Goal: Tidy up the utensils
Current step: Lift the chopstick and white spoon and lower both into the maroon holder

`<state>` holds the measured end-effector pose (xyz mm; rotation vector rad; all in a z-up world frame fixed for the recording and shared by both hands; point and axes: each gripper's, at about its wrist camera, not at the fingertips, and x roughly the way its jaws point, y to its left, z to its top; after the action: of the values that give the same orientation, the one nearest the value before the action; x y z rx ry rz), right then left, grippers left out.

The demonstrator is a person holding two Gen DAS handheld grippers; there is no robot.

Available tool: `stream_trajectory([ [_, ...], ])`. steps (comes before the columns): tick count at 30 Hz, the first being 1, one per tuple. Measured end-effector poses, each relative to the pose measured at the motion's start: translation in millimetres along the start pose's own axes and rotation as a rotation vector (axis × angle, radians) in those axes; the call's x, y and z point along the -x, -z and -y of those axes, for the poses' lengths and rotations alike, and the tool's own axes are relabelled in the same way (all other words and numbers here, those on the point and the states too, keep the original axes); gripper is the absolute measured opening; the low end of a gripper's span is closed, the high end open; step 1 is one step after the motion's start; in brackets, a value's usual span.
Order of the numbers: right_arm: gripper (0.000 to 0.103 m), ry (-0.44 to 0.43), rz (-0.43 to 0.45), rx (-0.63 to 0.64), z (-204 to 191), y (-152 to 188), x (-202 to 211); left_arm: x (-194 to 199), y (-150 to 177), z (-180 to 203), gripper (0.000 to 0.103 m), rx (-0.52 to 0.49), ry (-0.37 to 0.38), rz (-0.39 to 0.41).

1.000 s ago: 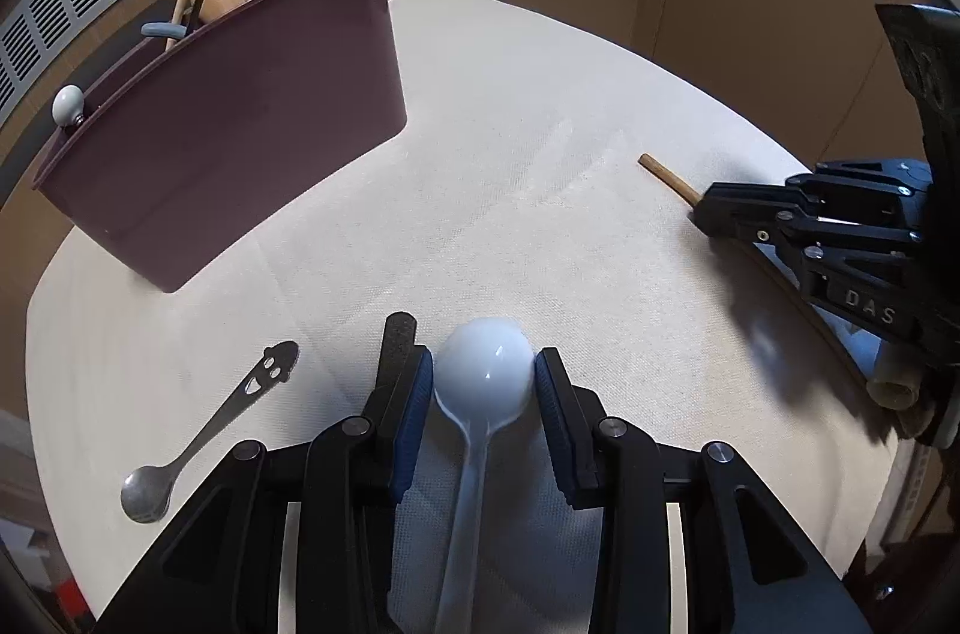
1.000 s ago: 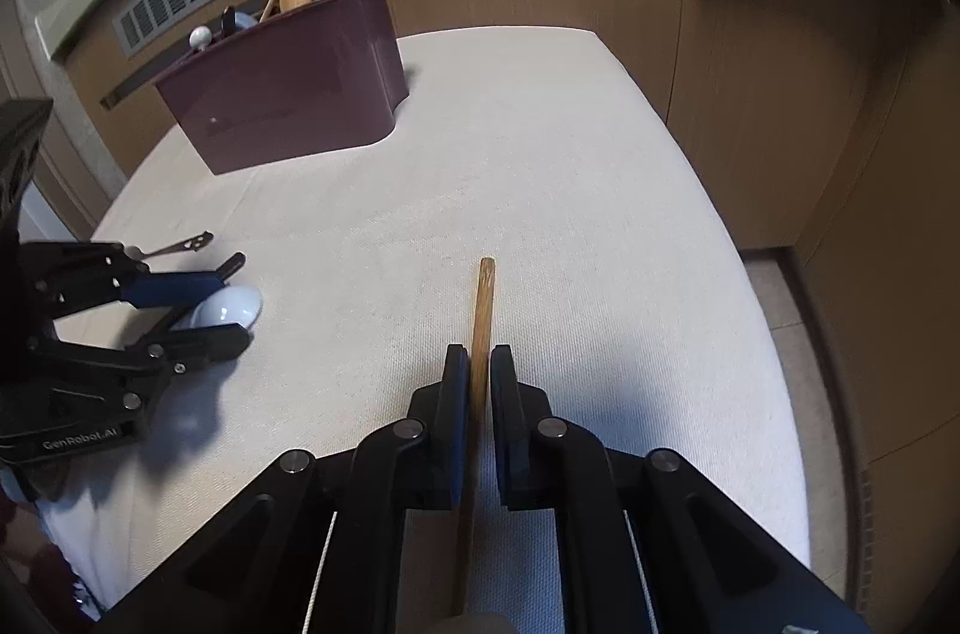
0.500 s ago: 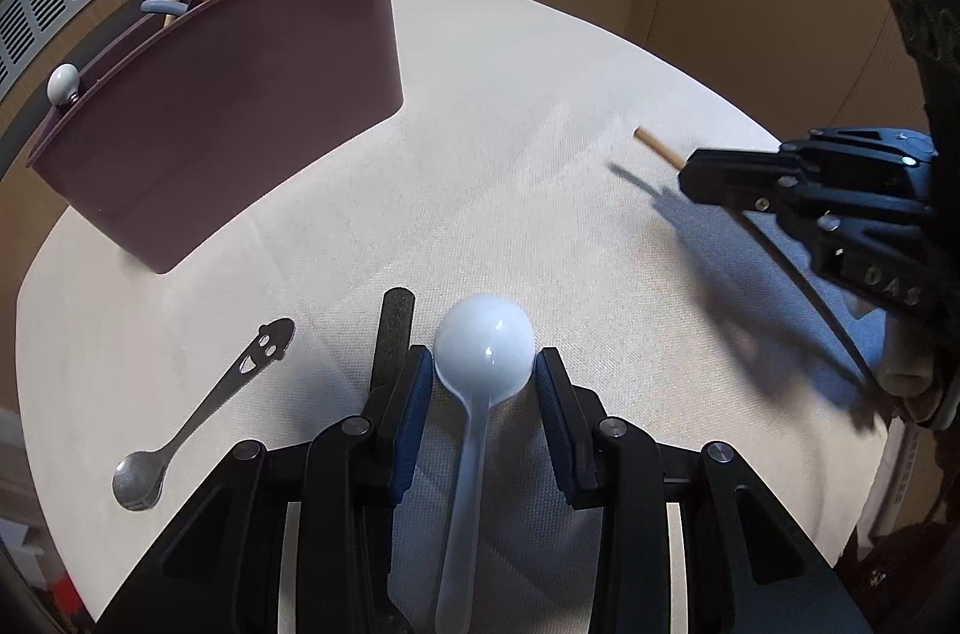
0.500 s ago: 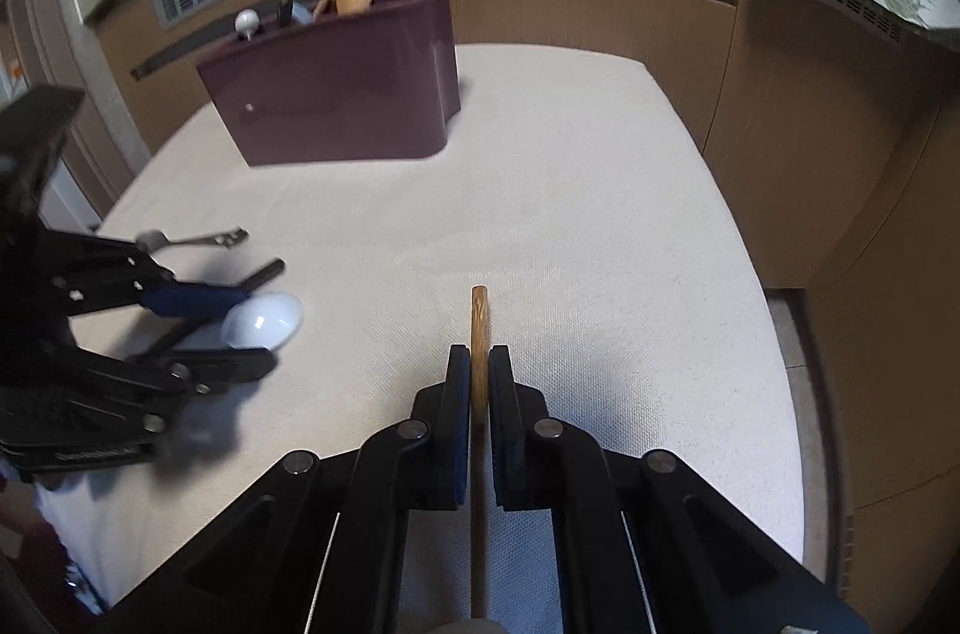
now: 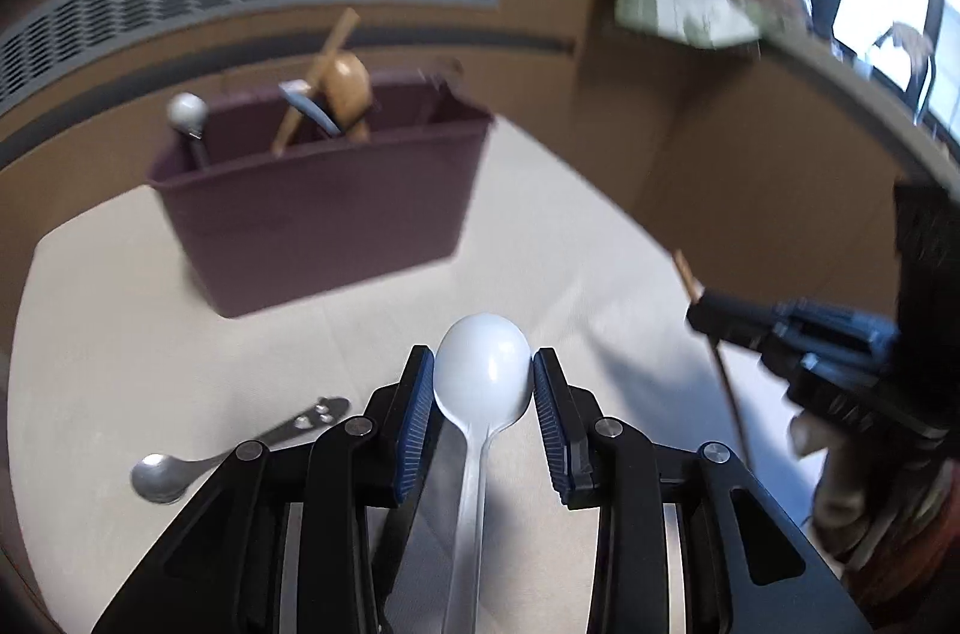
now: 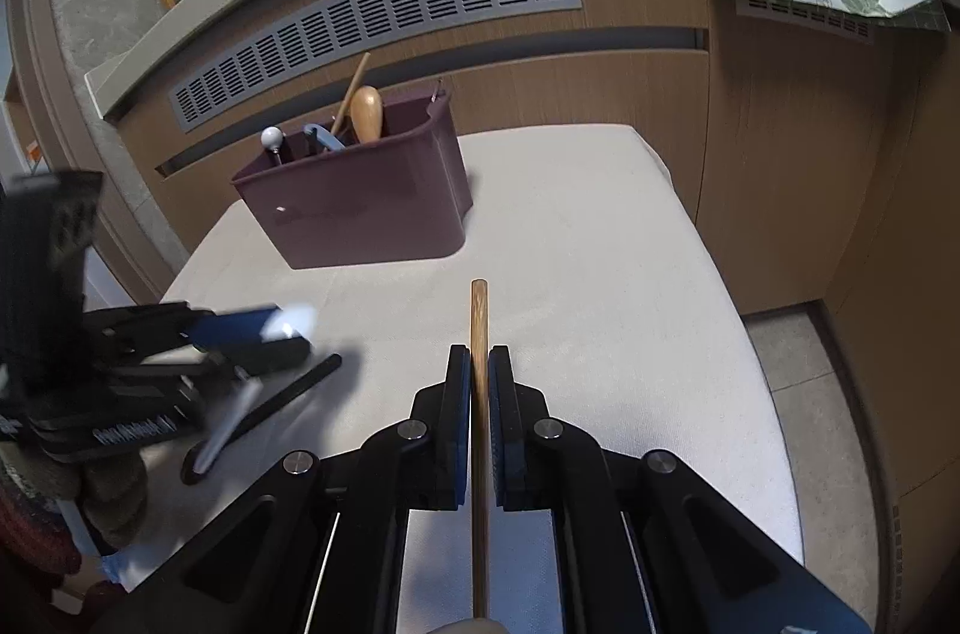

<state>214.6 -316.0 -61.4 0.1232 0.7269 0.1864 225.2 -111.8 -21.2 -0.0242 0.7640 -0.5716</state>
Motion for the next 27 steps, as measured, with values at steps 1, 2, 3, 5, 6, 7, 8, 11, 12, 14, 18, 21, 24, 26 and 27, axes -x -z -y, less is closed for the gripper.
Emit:
stream_trajectory([
  [1, 0.006, 0.000, 0.005, 0.003, -2.2, -1.7, 1.0, 5.8, -1.7, -2.9, 0.035, 0.015, -0.001, 0.018],
  [2, 0.006, -0.003, 0.010, 0.007, -5.3, -3.9, 1.9, 11.2, -2.7, -6.9, 0.035, 0.028, -0.006, 0.037],
  [3, 0.006, -0.005, 0.013, 0.009, -6.9, -4.4, 2.7, 16.6, -3.5, -9.8, 0.035, 0.037, -0.016, 0.058],
  [5, 0.006, -0.007, 0.021, 0.018, -12.2, -7.3, 3.7, 25.8, -5.3, -15.7, 0.035, 0.045, -0.040, 0.102],
  [6, 0.006, -0.006, 0.023, 0.021, -14.1, -8.1, 4.2, 29.9, -5.5, -18.3, 0.035, 0.050, -0.042, 0.119],
  [7, 0.006, -0.004, 0.028, 0.026, -16.7, -9.4, 5.0, 33.3, -7.3, -20.1, 0.035, 0.057, -0.042, 0.129],
  [8, 0.006, -0.005, 0.033, 0.029, -18.7, -10.5, 6.0, 38.9, -6.9, -20.7, 0.035, 0.068, -0.041, 0.142],
  [11, 0.006, -0.011, 0.050, 0.032, -24.5, -17.0, 8.8, 51.3, -13.4, -25.7, 0.035, 0.110, -0.026, 0.211],
  [12, 0.006, -0.013, 0.075, 0.033, -27.3, -23.0, 12.8, 60.6, -22.8, -26.5, 0.035, 0.123, -0.015, 0.270],
  [14, 0.006, -0.030, 0.134, 0.032, -32.6, -36.9, 24.0, 84.7, -40.3, -26.9, 0.035, 0.143, 0.010, 0.425],
  [18, 0.006, -0.052, 0.347, 0.073, -53.0, -94.6, 68.6, 112.4, -82.8, -30.0, 0.035, 0.153, 0.012, 0.739],
  [21, 0.006, -0.026, 0.484, 0.132, -73.1, -151.6, 95.9, 107.5, -111.2, -40.8, 0.035, 0.186, -0.004, 0.830],
  [24, 0.006, -0.023, 0.581, 0.151, -83.2, -191.0, 103.8, 89.7, -126.0, -59.8, 0.035, 0.259, -0.021, 0.870],
  [26, 0.006, -0.059, 0.631, 0.145, -83.9, -209.9, 95.3, 71.0, -129.9, -71.3, 0.035, 0.287, -0.067, 0.864],
  [27, 0.006, -0.076, 0.648, 0.139, -82.7, -215.2, 87.5, 63.2, -130.6, -75.2, 0.035, 0.297, -0.086, 0.853],
])
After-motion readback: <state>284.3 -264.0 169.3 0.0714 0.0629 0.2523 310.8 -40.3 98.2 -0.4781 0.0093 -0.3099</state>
